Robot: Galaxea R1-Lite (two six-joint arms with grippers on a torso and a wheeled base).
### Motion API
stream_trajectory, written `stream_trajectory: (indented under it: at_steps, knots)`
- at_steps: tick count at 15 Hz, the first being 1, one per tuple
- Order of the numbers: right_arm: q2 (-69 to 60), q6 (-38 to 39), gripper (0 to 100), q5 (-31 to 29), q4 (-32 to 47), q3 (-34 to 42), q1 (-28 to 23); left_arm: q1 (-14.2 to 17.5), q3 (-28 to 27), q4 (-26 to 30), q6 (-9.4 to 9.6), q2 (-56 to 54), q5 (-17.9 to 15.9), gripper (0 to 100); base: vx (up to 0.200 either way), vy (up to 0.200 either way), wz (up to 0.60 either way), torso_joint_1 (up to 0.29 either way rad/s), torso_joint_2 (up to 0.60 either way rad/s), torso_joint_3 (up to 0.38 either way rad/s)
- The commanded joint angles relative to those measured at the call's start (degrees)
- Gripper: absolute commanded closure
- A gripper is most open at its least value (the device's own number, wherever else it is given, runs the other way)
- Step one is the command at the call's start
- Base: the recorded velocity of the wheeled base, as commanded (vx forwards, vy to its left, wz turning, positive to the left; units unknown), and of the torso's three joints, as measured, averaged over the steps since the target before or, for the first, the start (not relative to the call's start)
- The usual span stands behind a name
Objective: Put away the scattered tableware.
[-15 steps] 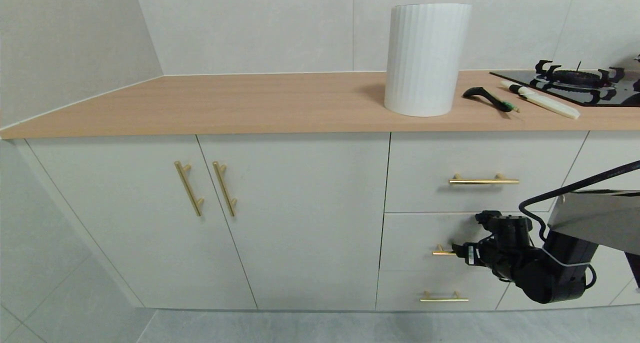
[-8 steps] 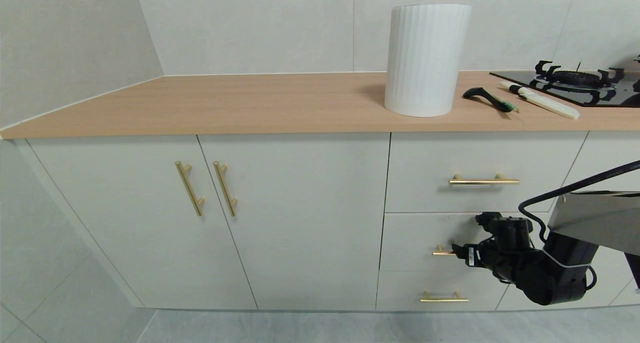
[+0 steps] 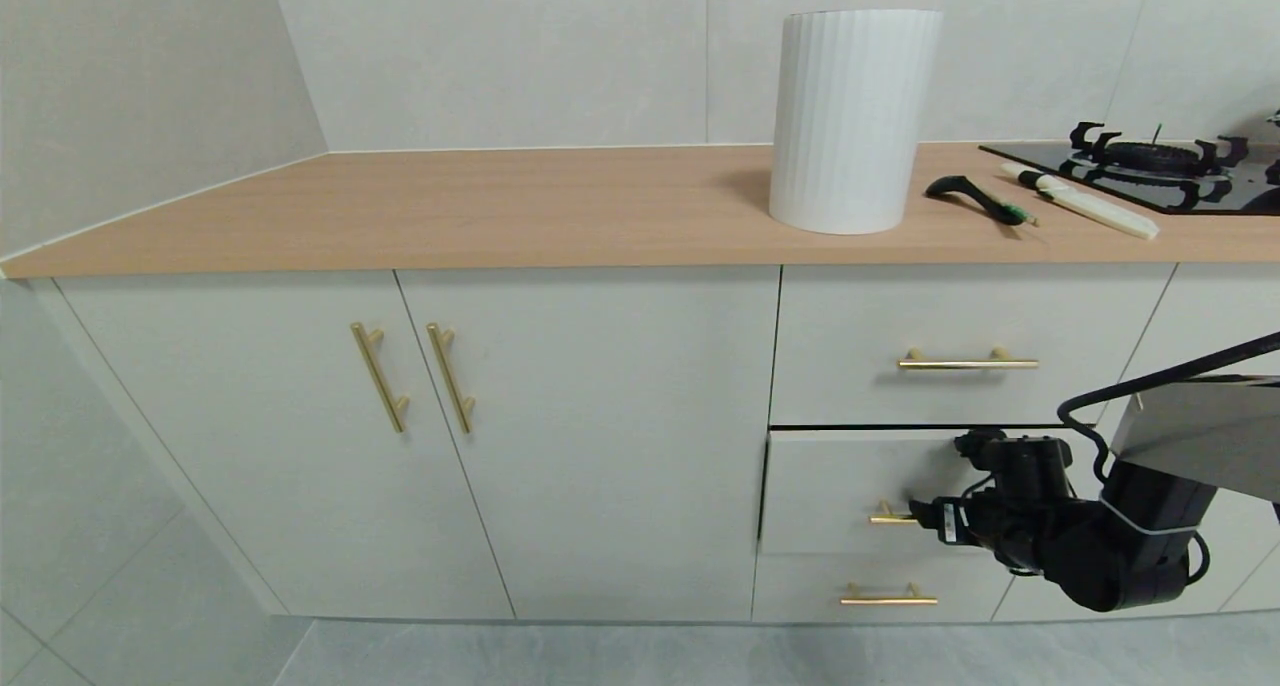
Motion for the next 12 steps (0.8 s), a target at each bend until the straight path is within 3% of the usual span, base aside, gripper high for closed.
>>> stream_trajectory:
  at_steps: [1, 4, 7, 10, 12]
  knots:
    - [-10.88, -0.60, 0, 1.17, 8.33, 3.54, 0.62, 0.00, 0.00, -0.01, -0.02, 0.02, 0.02, 0, 0.000, 0.000, 0.00, 0.000, 0.00, 0.000]
    - [-27.67, -0.60, 0, 3.90, 25.03, 4.33, 1.32, 0.00, 0.00, -0.01, -0.02, 0.02, 0.02, 0, 0.000, 0.000, 0.00, 0.000, 0.00, 0.000]
    - [-40.50, -0.52, 0, 3.90, 35.31, 2.31, 2.37, 0.00, 0.00, -0.01, -0.02, 0.02, 0.02, 0, 0.000, 0.000, 0.00, 0.000, 0.00, 0.000]
    - [-43.93, 0.63, 0, 3.72, 35.93, 1.34, 5.19, -0.08, 0.00, -0.01, -0.02, 0.02, 0.02, 0, 0.000, 0.000, 0.00, 0.000, 0.00, 0.000]
    - [-39.79, 1.50, 0, 3.63, 32.32, 1.78, 5.98, 0.00, 0.00, -0.01, -0.02, 0.02, 0.02, 0, 0.000, 0.000, 0.00, 0.000, 0.00, 0.000]
